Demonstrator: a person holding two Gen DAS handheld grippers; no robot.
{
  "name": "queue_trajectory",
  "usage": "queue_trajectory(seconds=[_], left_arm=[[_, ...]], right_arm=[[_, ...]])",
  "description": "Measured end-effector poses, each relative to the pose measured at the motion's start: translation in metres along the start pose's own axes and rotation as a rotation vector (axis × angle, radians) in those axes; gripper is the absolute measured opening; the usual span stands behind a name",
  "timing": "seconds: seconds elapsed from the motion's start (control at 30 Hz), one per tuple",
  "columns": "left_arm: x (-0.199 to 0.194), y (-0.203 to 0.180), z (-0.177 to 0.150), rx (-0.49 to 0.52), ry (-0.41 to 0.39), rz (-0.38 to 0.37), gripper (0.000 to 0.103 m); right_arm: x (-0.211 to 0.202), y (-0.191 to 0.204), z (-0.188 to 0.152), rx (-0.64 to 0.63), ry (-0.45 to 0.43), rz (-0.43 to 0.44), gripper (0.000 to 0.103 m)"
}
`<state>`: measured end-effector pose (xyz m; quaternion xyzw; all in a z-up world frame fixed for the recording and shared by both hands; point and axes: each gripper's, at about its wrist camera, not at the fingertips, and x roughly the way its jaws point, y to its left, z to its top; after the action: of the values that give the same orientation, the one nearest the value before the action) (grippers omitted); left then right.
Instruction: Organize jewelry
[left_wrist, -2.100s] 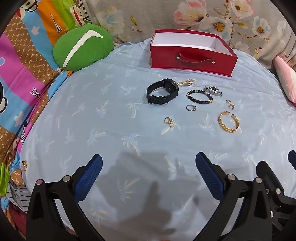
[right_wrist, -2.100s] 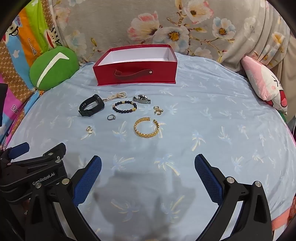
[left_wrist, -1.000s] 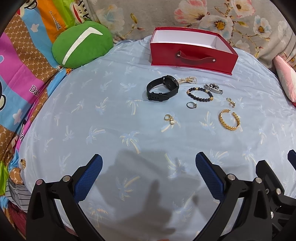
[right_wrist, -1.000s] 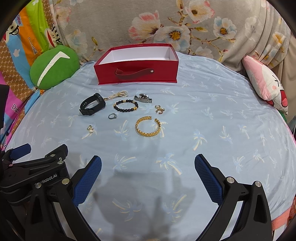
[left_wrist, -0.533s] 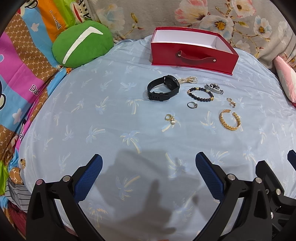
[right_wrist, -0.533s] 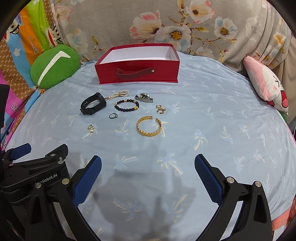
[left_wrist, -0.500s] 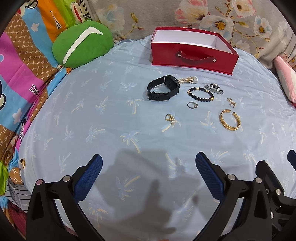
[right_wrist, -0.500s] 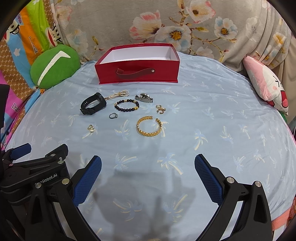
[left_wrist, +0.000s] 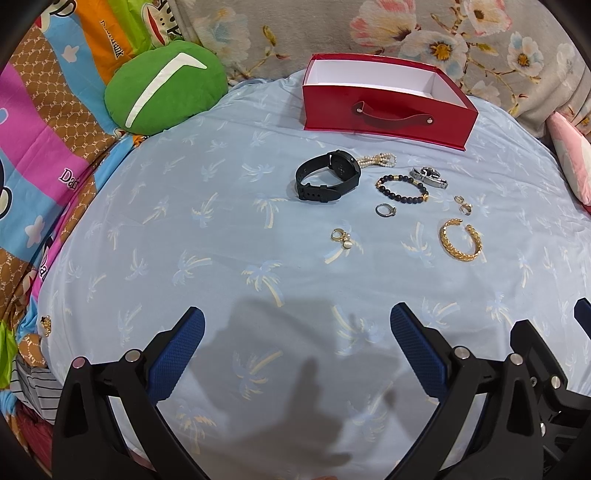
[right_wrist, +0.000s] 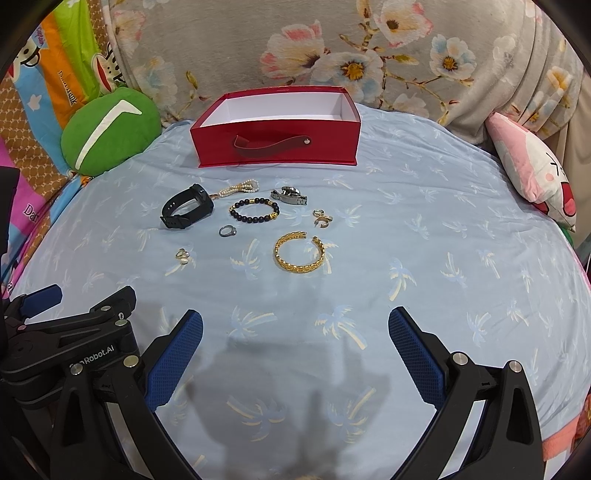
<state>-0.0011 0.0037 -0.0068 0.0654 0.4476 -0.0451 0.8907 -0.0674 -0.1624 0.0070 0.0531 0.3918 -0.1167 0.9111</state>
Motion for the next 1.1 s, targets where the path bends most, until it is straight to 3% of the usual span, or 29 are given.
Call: queue_trajectory(seconds=[1.1], left_arm=[[0.007,0.004,0.001,-0.010,0.018,-0.009,0.098]], right_arm=[[0.012,0.010,-0.006,0.000,0.013,0.005,0.098]])
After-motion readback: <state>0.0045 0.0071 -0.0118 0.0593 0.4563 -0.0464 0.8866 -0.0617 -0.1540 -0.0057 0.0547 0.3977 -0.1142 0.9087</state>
